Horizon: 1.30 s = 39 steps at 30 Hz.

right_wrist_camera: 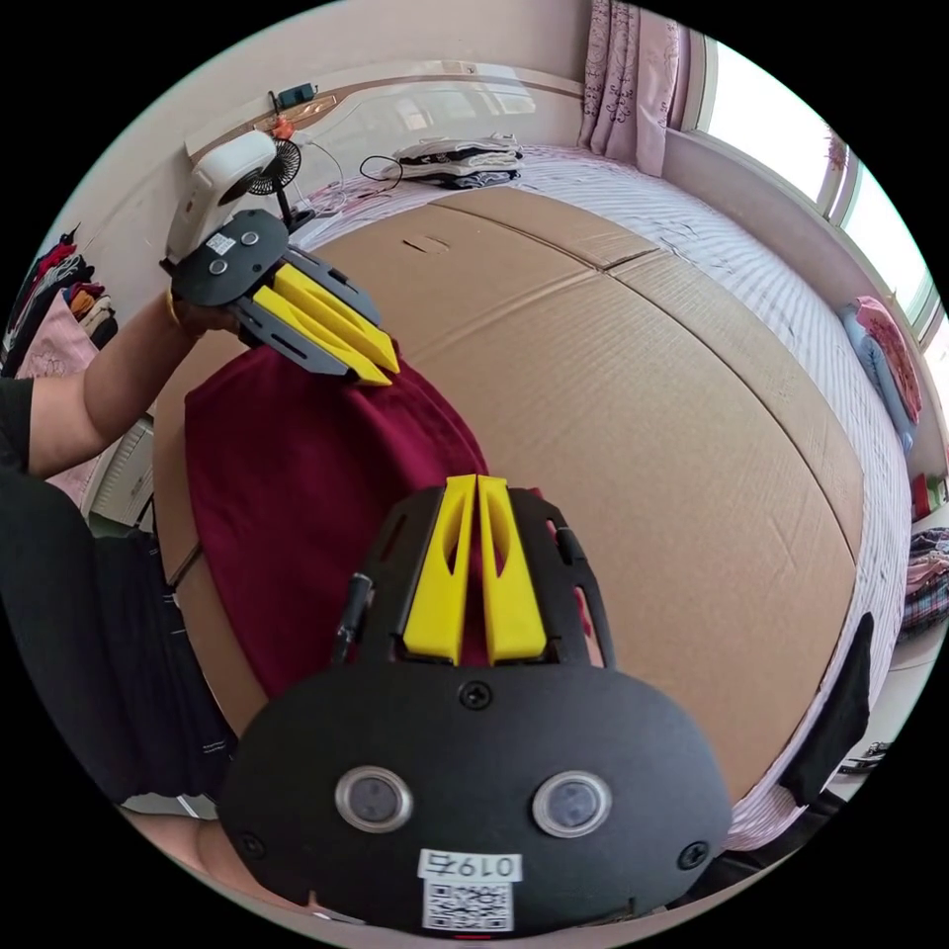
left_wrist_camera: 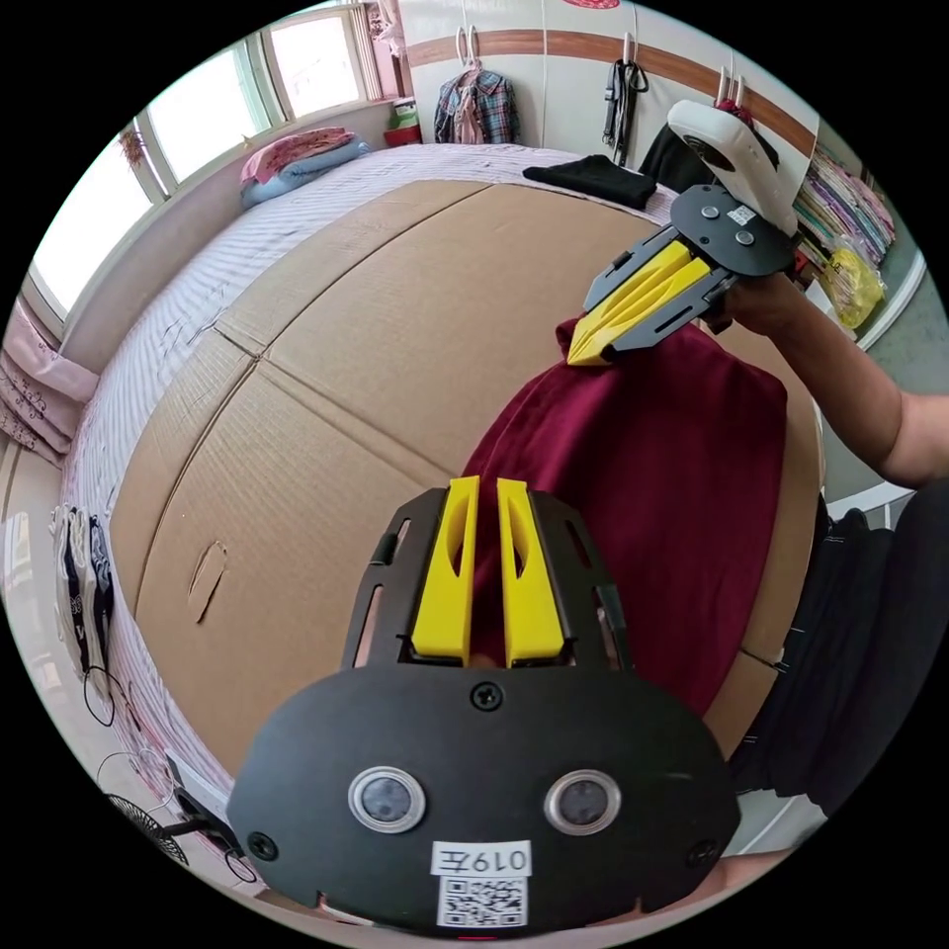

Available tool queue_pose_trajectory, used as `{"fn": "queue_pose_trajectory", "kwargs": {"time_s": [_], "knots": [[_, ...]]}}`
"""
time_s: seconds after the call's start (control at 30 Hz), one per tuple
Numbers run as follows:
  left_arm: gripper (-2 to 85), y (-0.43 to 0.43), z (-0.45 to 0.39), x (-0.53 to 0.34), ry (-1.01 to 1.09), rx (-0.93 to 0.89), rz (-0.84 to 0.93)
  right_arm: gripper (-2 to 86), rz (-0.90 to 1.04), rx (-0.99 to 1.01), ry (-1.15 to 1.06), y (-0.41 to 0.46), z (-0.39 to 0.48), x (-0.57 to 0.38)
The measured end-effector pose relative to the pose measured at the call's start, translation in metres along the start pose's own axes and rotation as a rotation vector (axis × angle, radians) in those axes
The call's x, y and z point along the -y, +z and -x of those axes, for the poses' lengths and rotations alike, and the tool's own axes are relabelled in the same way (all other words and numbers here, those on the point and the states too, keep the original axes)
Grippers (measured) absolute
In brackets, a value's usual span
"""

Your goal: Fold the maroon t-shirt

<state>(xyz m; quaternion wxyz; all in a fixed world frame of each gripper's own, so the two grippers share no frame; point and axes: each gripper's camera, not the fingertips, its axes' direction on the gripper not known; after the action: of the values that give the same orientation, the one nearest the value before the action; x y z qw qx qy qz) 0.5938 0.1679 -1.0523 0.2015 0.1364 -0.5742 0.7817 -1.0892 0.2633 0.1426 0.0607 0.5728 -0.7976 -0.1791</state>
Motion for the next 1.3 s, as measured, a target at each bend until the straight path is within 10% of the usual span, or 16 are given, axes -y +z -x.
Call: {"fn": "queue_pose_trajectory", "kwargs": {"time_s": [1.3], "knots": [[2.6, -0.012, 0.059, 0.018, -0.076, -0.031, 0.018, 6.2, -0.024, 0.056, 0.071, -0.041, -0.092, -0.001]]}}
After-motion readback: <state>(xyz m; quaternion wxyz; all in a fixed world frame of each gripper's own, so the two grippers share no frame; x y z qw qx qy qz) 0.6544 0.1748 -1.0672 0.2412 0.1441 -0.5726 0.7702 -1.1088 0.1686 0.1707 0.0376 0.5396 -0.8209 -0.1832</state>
